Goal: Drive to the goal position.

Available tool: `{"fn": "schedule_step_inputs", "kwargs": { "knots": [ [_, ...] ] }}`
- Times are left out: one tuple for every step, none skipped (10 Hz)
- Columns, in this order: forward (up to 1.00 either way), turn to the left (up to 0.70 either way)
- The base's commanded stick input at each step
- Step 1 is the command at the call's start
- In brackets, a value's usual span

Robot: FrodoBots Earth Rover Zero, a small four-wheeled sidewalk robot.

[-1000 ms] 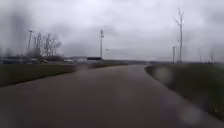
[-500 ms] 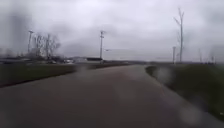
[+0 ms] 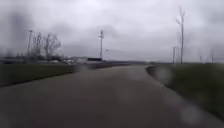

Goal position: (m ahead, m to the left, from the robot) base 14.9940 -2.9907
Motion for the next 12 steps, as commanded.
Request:
{"fn": "schedule_step_inputs", "kwargs": {
  "knots": [
    [0.5, -0.01],
    [0.5, -0.01],
    [0.5, -0.01],
    [0.5, -0.01],
    [0.5, -0.01],
    [0.5, -0.01],
    [0.5, -0.01],
    [0.5, -0.01],
    [0.5, -0.01],
    [0.5, -0.01],
    [0.5, -0.01],
    [0.5, -0.01]
  ]
}}
